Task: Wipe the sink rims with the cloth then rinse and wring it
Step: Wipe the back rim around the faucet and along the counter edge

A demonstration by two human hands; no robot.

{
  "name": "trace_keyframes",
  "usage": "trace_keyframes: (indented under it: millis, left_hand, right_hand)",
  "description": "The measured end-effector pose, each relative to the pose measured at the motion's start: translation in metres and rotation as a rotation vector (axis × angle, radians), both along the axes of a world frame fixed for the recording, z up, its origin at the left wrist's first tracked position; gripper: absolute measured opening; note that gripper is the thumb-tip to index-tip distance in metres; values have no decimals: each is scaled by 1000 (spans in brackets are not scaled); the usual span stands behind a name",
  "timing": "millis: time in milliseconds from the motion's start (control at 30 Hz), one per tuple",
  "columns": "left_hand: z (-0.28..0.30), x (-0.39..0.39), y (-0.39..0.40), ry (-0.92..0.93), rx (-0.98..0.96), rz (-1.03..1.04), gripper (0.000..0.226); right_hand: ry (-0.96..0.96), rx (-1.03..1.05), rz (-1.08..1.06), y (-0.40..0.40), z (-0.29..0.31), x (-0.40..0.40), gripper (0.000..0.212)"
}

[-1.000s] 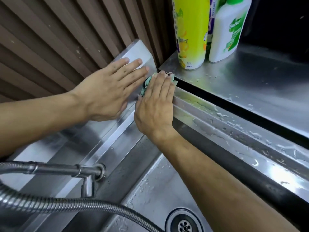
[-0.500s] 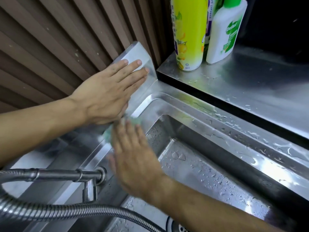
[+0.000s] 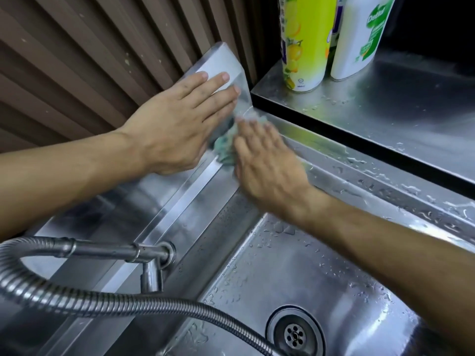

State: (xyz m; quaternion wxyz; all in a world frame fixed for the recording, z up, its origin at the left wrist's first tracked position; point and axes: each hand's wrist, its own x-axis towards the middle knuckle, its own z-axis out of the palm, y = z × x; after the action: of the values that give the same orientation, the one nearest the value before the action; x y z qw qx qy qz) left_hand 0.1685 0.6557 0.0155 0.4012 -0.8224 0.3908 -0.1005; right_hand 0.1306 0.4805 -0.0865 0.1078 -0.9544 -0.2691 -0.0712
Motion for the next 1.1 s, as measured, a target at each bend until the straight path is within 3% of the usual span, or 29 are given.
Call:
trace_keyframes:
  millis: [133,300,433,600,733,1000,1100]
  left_hand:
    - [0,0,0,-10,17,9,73]
    - [0,0,-1,-19,28,9,72]
    - [1,0,-1,-13,27,13,72]
    - [3,-1,-4,1,35,26,72]
    - [4,-2,-4,-15,73,34,73]
    - [-1,-3,-3,-66,137,48,72]
    - [-4,2,-9,-58,153,38,74]
  right_hand:
    - [47,-123,-211,10,14,34,58]
    - [89,-4,-420,23,16,47,58]
    - [-19,-18,-316,16,1,21,63]
    - [14,-160,-142,6,1,-7,75]
    - [-52,-179,-172,3,5,12,84]
    - [-96,-78,-47,-5,-1,18,66]
    - [-18,-93,-128,-1,2,22,66]
